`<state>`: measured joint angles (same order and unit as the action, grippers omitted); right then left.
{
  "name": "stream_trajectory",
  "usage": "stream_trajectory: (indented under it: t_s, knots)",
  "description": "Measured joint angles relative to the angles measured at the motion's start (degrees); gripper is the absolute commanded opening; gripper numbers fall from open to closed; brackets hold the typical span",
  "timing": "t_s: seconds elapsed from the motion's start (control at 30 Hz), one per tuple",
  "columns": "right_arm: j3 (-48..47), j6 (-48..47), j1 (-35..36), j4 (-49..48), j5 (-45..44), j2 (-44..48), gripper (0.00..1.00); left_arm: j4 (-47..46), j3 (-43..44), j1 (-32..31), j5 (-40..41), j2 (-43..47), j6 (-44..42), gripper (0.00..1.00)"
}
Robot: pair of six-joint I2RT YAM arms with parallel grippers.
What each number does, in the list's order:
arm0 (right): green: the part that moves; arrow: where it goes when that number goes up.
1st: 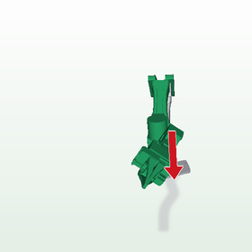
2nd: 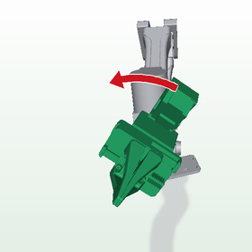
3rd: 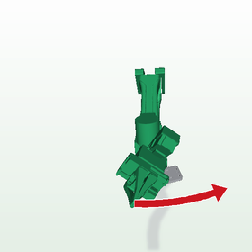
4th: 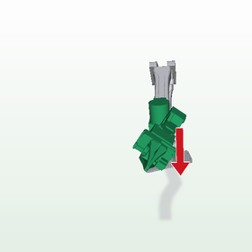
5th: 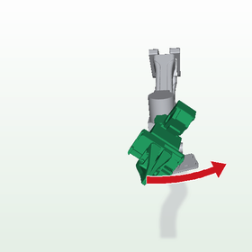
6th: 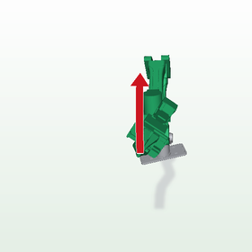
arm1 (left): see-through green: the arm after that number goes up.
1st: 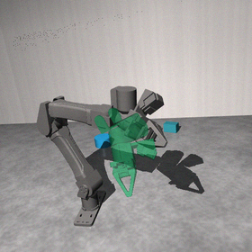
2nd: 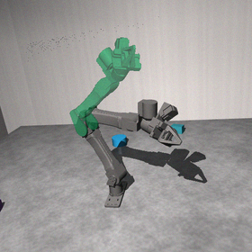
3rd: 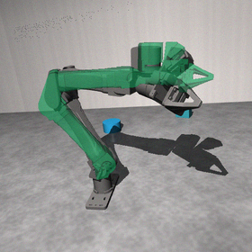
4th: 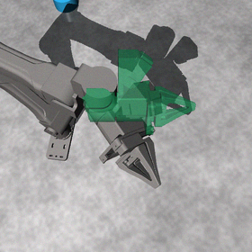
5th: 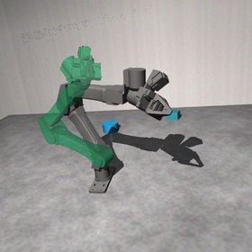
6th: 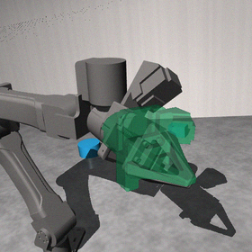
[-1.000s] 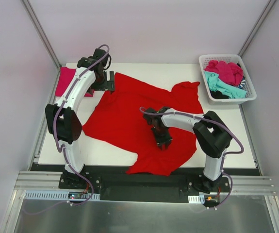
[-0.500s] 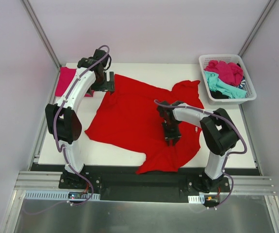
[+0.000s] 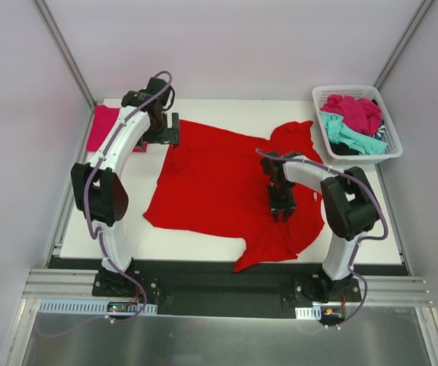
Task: Fold and stack the t-shirts
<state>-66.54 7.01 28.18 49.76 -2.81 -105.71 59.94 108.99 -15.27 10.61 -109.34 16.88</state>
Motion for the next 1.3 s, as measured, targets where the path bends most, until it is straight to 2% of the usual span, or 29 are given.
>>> stream_trajectory:
  t_s: [0.73, 0.87, 1.1, 1.3]
  knots:
    - [-3.3, -2.8, -5.4, 0.9, -4.9, 0.3, 0.32, 0.0, -4.4, -0.3, -1.5, 3.3, 0.1, 0.99]
    - [-3.7, -2.4, -3.1, 2.3, -4.3, 3.5, 0.33, -0.1, -8.2, -4.7, -1.7, 4.8, 0.1, 0.99]
    - [-4.0, 0.5, 2.3, 4.4, -3.6, 14.4, 0.33, -0.8, -16.9, -15.3, -4.4, 7.1, 0.1, 0.99]
    - [1.2, 4.2, 8.8, 4.3, -3.5, 18.1, 0.33, -2.1, -26.3, -17.7, -4.8, 11.9, 0.5, 0.99]
